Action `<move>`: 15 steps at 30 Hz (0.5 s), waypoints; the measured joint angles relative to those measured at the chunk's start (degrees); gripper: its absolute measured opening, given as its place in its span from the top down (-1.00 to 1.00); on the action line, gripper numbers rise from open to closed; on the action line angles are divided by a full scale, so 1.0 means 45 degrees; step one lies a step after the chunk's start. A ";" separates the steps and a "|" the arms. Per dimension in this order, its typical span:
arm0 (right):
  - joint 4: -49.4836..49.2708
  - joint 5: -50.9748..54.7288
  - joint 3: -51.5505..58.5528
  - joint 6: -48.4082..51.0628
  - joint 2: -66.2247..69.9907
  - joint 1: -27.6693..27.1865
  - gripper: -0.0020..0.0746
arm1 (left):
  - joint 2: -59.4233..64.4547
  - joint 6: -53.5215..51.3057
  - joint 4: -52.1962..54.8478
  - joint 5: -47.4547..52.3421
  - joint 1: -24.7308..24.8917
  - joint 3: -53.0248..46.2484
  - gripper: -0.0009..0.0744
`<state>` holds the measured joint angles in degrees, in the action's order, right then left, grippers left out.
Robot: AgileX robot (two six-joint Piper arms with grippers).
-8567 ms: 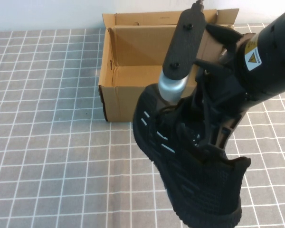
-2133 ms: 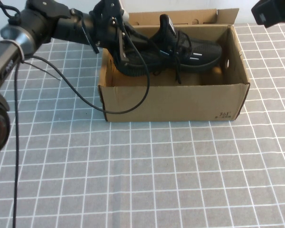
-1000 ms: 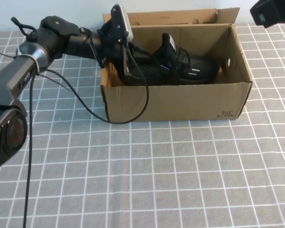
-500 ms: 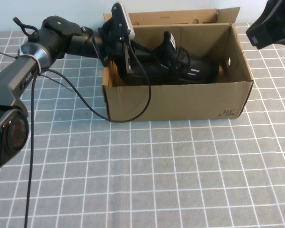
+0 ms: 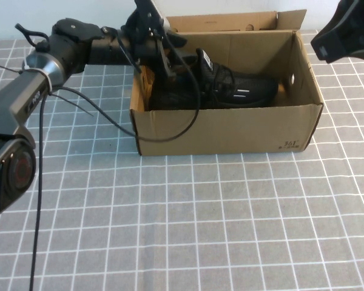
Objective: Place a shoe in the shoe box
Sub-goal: Place the shoe in the shoe box
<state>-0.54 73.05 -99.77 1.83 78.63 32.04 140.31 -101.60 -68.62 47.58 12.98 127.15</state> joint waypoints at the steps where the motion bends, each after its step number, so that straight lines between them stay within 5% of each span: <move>1: 0.0000 0.0000 0.0000 0.0000 0.0000 0.0000 0.95 | -0.0076 0.0735 0.0000 0.0000 0.0000 0.0000 0.10; 7: -0.0028 0.0000 0.0000 0.0000 0.0000 0.0000 0.95 | -0.1097 0.8726 0.1975 -0.0134 0.0000 0.0054 0.27; 15: -0.0028 0.0000 0.0000 0.0000 0.0000 0.0000 0.95 | -0.2069 1.7436 0.9684 0.1894 0.1074 0.0801 0.28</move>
<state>-0.67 73.05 -99.77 1.83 78.63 32.04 131.00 -23.14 -25.04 56.10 17.81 130.75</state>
